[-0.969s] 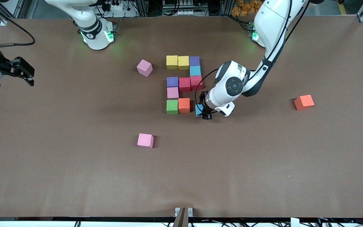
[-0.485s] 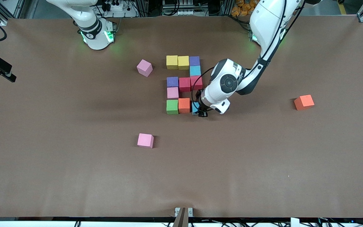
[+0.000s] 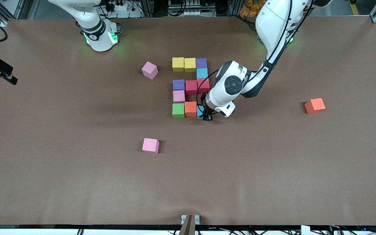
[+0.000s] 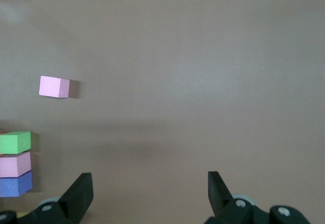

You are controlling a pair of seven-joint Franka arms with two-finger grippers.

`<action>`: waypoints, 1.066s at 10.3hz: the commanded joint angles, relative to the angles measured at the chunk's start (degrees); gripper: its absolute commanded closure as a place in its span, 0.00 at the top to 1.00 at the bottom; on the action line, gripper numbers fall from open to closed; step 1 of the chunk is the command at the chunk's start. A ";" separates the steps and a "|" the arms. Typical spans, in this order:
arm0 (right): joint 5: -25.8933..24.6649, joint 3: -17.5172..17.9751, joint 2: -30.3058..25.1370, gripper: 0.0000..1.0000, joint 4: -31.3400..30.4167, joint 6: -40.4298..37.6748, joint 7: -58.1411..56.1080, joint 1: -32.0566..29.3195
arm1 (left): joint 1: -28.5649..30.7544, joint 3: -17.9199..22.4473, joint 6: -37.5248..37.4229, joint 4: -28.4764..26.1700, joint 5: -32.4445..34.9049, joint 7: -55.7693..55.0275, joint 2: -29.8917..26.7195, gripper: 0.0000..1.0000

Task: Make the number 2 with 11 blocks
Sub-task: 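Lower the blue cube onto the orange cube with the left gripper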

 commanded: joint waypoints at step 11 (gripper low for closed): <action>0.68 0.12 0.44 1.00 1.28 -1.14 0.18 -1.93 | -1.28 0.47 0.84 -4.24 2.47 -1.94 -0.46 0.33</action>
